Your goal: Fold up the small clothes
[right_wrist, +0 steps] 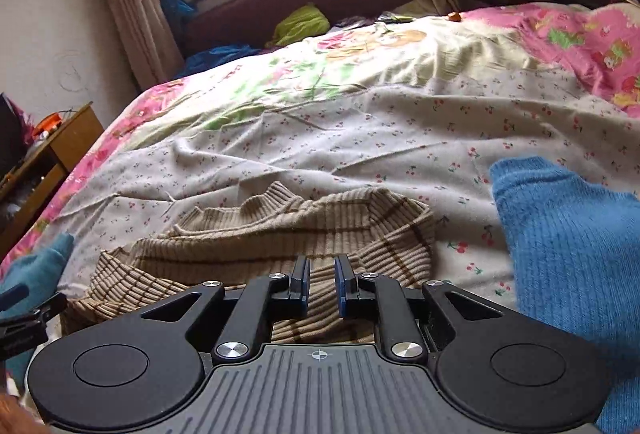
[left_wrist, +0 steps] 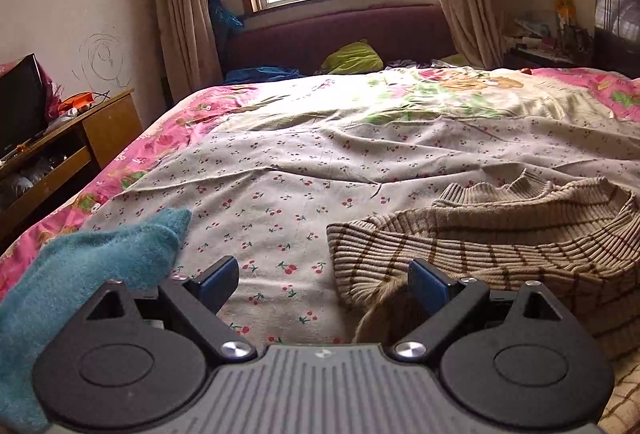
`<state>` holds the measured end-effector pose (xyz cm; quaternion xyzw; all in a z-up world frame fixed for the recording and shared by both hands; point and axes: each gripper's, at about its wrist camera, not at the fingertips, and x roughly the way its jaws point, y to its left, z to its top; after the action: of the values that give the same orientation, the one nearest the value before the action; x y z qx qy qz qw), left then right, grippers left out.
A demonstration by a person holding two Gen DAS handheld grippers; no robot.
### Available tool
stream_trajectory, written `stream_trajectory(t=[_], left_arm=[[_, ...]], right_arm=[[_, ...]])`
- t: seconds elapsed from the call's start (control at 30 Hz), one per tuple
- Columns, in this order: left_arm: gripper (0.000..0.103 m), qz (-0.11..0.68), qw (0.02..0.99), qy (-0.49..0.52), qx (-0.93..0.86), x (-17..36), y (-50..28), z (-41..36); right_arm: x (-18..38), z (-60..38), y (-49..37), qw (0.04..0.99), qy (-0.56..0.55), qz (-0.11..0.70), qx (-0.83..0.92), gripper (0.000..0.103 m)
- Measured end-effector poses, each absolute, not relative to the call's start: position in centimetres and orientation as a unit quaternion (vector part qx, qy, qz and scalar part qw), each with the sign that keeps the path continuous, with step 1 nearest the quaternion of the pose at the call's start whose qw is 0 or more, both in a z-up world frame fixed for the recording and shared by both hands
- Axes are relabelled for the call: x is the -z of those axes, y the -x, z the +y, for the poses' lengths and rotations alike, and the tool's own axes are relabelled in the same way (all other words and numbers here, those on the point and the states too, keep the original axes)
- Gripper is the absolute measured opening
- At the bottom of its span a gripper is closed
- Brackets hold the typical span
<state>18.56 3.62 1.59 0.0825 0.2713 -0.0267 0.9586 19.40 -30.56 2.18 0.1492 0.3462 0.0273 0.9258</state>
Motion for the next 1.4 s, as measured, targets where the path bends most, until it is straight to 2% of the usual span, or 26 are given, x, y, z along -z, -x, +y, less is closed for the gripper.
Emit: stream_trajectory(t=[0.1,0.2,0.3,0.43,0.53,0.63,0.67,0.73,1.0,1.07,1.1,1.13,1.17,1.23,1.4], left_arm=[[0.102,0.277,0.958,-0.056,0.048,-1.6,-19.4,3.0],[0.102,0.287,0.954,-0.082,0.035,0.5,-20.9,1.9],[0.101,0.373,0.920,-0.114,0.031,4.2,-23.1,1.9],[0.099,0.360,0.927,-0.076,0.066,2.4,-22.7,3.6],[0.100,0.324,0.940,-0.057,0.088,-0.7,-24.6,3.8],[0.100,0.331,0.935,-0.042,0.120,-1.4,-28.5,2.8],[0.100,0.336,0.932,-0.047,0.130,-1.0,-30.1,2.1],[0.099,0.354,0.923,-0.052,0.141,0.1,-32.8,1.0],[0.098,0.431,0.880,-0.054,0.192,4.1,-37.3,-1.5],[0.098,0.440,0.874,-0.069,0.197,4.4,-37.7,-1.9],[0.090,0.442,0.871,-0.070,0.205,4.2,-37.7,-1.8],[0.077,0.445,0.866,-0.065,0.218,3.9,-37.5,-1.7],[0.073,0.449,0.861,-0.057,0.233,3.5,-37.4,-1.4],[0.070,0.453,0.856,-0.051,0.243,3.2,-37.3,-1.1],[0.066,0.462,0.846,-0.058,0.260,3.3,-37.7,-1.8]], right_arm=[[-1.5,-27.4,-21.4,0.916,-0.125,0.368,-0.098,0.016],[0.9,-24.2,-23.3,0.903,-0.090,0.398,-0.136,0.016],[3.6,-22.9,-24.6,0.882,-0.047,0.449,-0.132,0.013],[0.7,-24.3,-24.5,0.898,-0.054,0.411,-0.149,0.015],[-0.8,-25.8,-26.8,0.914,-0.031,0.381,-0.139,0.022],[-0.3,-26.8,-30.9,0.912,-0.007,0.387,-0.134,0.025],[0.1,-27.0,-32.2,0.908,-0.004,0.394,-0.141,0.026],[1.0,-27.4,-34.3,0.902,-0.005,0.403,-0.154,0.035],[4.7,-28.1,-36.6,0.882,0.000,0.432,-0.188,0.044],[4.6,-28.3,-36.4,0.882,-0.005,0.431,-0.191,0.042],[4.4,-28.4,-36.3,0.880,-0.010,0.433,-0.195,0.039],[4.3,-28.6,-36.2,0.879,-0.014,0.433,-0.198,0.034],[4.1,-28.7,-36.0,0.880,-0.012,0.431,-0.199,0.031],[4.1,-29.1,-35.9,0.880,-0.012,0.432,-0.197,0.020],[3.8,-29.4,-36.1,0.886,-0.030,0.426,-0.183,0.014]])
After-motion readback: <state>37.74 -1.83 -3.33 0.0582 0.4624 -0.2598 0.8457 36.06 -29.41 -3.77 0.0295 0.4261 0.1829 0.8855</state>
